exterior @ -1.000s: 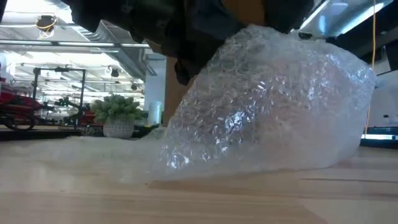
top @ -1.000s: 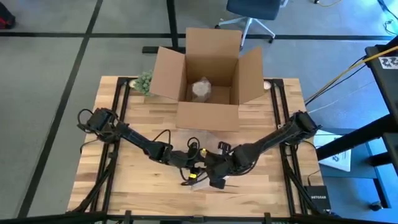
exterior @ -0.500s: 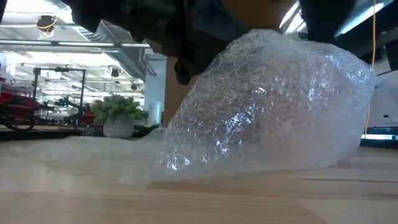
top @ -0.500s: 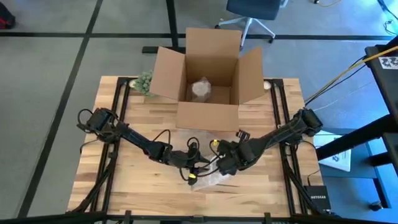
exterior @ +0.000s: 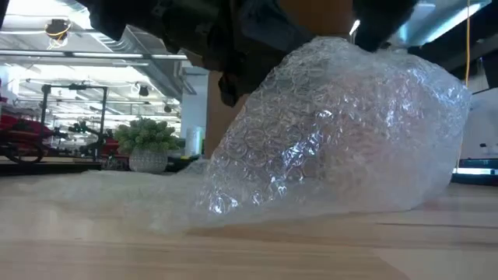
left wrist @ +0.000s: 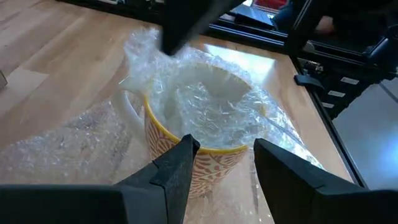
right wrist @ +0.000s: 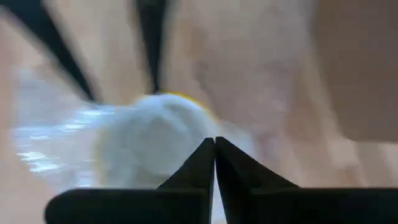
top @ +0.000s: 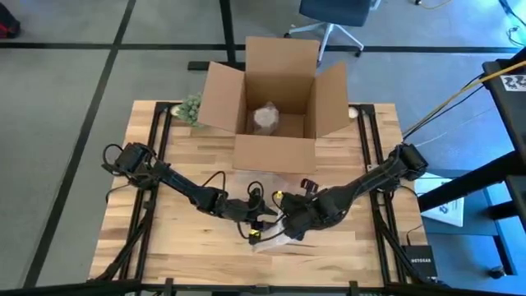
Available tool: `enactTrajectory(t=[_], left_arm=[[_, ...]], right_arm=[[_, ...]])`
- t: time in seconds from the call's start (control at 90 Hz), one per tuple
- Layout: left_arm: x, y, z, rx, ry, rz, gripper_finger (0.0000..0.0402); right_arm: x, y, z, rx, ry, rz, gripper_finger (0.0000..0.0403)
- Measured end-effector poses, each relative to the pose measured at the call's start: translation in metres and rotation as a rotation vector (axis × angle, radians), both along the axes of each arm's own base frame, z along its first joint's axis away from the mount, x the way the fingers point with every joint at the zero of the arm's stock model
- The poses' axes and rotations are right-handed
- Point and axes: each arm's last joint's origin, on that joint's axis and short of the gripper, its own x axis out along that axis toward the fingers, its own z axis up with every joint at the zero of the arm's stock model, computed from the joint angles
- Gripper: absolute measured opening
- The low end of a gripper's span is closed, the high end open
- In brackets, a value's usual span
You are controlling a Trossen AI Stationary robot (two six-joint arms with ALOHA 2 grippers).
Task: Wrap mug
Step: Wrap the orange mug with bubble wrap
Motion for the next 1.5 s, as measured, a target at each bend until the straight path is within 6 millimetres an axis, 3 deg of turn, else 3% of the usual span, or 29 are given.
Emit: enactTrajectory(t=[0.3,0.4,0.522,0.8,0.911,1.022,1.144,1.378,1.5], left_arm=[[0.0,0.0,-0.001,-0.01,0.011,0.004,0.0154],[0.0,0.001,-0.002,-0.008,0.016,0.005,0.0154],[0.0,0.002,-0.002,-0.015,0.018,0.012,0.0154],[0.0,0.003,-0.003,-0.009,0.032,0.015,0.0154],[-0.001,0.002,-0.003,-0.01,0.034,0.01,0.0154],[0.0,0.002,-0.003,-0.016,0.035,0.002,0.0154],[0.0,0.002,-0.003,-0.019,0.034,-0.001,0.0154],[0.0,0.002,-0.002,-0.024,0.03,-0.007,0.0154],[0.001,0.004,-0.002,-0.026,0.028,-0.003,0.0154]], right_arm=[[-0.002,0.002,-0.061,0.091,0.079,-0.015,0.0],[-0.001,0.003,-0.068,0.117,0.075,-0.008,0.0],[0.003,0.005,-0.055,0.11,0.038,0.006,0.0],[0.003,0.008,0.01,0.079,-0.008,0.012,0.0],[-0.017,0.006,0.038,0.028,-0.046,-0.05,0.0],[-0.045,0.0,0.038,-0.045,-0.023,-0.178,0.0],[-0.07,-0.012,0.023,-0.054,-0.032,-0.309,0.0],[-0.103,-0.043,-0.049,-0.042,-0.074,-0.443,0.0],[-0.104,-0.052,-0.081,0.016,-0.152,-0.418,0.0]])
